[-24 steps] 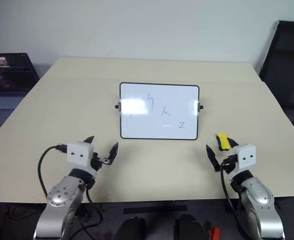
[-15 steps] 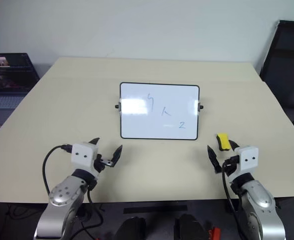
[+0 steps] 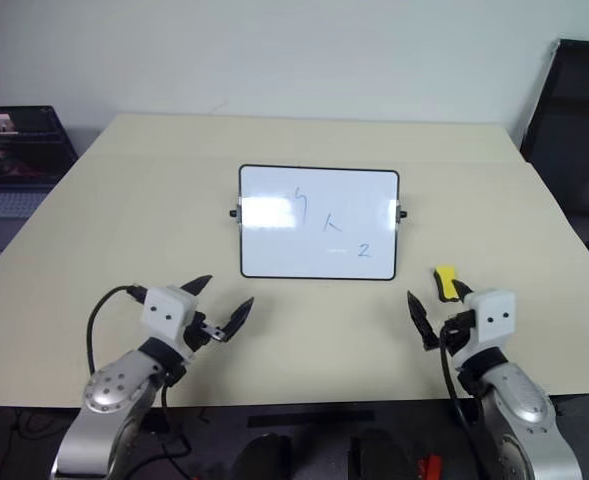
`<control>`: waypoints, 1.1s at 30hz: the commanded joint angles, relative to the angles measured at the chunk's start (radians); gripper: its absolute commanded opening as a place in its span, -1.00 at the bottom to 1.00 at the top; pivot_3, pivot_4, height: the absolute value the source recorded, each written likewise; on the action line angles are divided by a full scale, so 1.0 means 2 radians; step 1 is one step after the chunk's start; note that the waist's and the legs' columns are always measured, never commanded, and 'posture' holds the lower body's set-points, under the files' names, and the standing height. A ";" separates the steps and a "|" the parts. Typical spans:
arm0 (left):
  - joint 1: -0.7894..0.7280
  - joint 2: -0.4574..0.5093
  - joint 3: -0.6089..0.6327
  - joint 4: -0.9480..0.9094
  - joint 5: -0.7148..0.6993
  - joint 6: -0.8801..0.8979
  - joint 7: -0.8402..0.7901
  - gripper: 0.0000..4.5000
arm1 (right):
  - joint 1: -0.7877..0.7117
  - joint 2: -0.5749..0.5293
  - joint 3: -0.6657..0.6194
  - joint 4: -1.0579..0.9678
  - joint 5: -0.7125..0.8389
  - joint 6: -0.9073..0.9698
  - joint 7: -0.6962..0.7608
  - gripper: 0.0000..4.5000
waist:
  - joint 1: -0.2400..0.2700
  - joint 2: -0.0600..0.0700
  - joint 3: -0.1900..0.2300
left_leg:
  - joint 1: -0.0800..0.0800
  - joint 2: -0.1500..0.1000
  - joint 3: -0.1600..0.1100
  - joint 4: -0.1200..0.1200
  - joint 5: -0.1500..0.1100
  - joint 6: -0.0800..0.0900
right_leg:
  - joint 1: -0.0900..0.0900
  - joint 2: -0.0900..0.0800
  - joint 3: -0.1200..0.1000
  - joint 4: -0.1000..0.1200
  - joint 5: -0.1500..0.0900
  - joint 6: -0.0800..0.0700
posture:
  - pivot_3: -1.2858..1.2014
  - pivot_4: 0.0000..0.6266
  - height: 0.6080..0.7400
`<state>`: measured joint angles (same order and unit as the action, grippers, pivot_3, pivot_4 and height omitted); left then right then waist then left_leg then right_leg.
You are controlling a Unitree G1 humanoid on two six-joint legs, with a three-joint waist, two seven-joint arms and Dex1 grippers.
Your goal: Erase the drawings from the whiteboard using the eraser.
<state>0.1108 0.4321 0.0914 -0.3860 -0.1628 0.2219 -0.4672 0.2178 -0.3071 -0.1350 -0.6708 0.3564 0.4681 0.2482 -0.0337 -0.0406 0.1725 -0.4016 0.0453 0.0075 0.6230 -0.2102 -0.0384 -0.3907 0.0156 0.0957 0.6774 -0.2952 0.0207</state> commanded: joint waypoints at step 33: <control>-0.322 0.102 -0.133 0.137 -0.095 0.037 -0.362 1.00 | -0.249 -0.040 -0.049 0.146 -0.001 0.255 -0.080 0.98 | -0.008 0.000 0.000 | -0.009 -0.001 0.001 0.002 -0.002 0.001 | -0.008 0.003 -0.001 0.002 0.000 0.004 | 0.03 -0.52 1.00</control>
<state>-0.4998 0.6393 -0.1714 -0.1058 -0.3507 0.3122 -1.1815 -0.2629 -0.3732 -0.2164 -0.3836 0.3658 1.0139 0.0801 -0.0504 -0.0399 0.1735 -0.4196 0.0438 0.0088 0.6262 -0.2132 -0.0374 -0.4064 0.0222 0.0933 0.6803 -0.2945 0.0290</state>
